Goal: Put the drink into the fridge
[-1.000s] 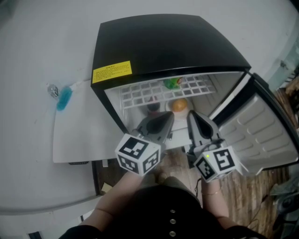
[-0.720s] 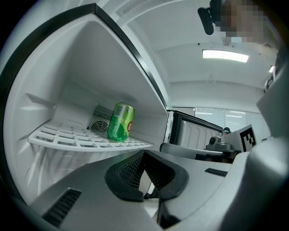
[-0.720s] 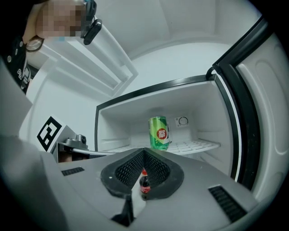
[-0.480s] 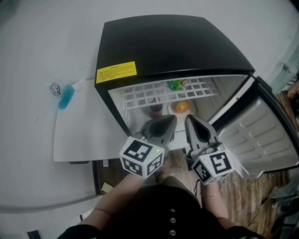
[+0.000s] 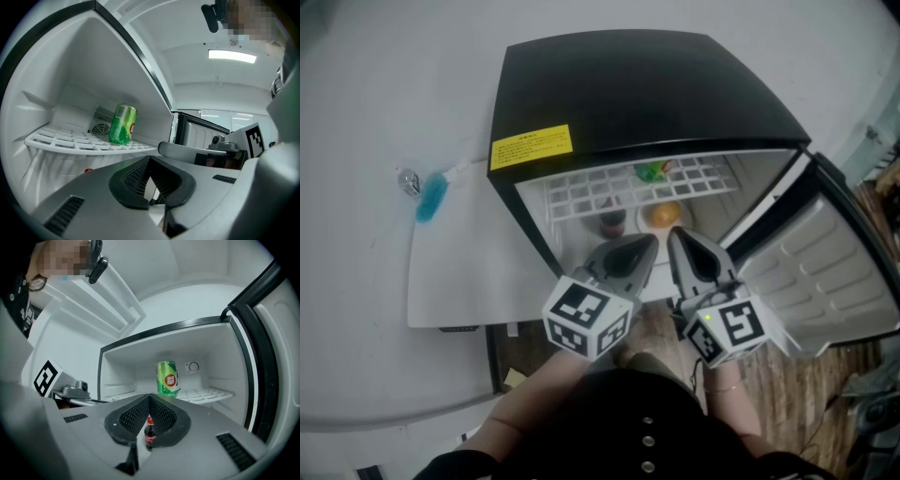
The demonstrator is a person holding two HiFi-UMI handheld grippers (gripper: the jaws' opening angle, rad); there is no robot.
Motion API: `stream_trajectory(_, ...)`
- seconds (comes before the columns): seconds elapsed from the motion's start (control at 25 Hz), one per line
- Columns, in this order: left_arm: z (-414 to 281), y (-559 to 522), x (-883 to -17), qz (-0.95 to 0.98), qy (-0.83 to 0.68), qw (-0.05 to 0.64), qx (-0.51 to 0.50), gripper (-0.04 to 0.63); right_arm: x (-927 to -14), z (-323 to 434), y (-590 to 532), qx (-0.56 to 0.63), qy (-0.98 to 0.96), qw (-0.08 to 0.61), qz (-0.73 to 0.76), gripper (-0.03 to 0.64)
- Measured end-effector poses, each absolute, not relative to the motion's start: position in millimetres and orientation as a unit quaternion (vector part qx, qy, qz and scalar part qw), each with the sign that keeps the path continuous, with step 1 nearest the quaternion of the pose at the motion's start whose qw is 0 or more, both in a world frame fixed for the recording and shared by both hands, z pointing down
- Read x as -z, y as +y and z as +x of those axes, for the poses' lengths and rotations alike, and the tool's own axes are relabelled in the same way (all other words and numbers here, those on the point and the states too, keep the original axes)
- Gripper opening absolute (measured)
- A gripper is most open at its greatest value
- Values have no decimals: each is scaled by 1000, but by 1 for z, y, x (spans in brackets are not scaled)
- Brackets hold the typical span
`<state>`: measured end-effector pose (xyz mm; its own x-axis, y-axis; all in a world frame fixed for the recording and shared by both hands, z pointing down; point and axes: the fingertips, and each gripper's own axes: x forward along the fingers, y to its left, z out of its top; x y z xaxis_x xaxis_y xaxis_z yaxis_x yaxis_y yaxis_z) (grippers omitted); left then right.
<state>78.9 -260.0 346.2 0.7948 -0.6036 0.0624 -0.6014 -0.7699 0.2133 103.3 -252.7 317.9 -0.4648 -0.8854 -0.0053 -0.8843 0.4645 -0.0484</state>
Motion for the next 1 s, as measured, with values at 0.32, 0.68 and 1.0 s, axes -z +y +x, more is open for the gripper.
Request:
stream_trajectory(0.32, 75, -263, -348, 938, -326, 120, 10, 6, -315, 102, -253, 16, 858, 14, -513, 8)
stream_trajectory(0.68, 74, -264, -344, 936, -331, 117, 19, 6, -319, 99, -253, 17, 861, 6, -508, 8)
stream_trajectory(1.0, 70, -266, -345, 934, -338, 114, 17, 6, -324, 98, -253, 19, 864, -1, -504, 8)
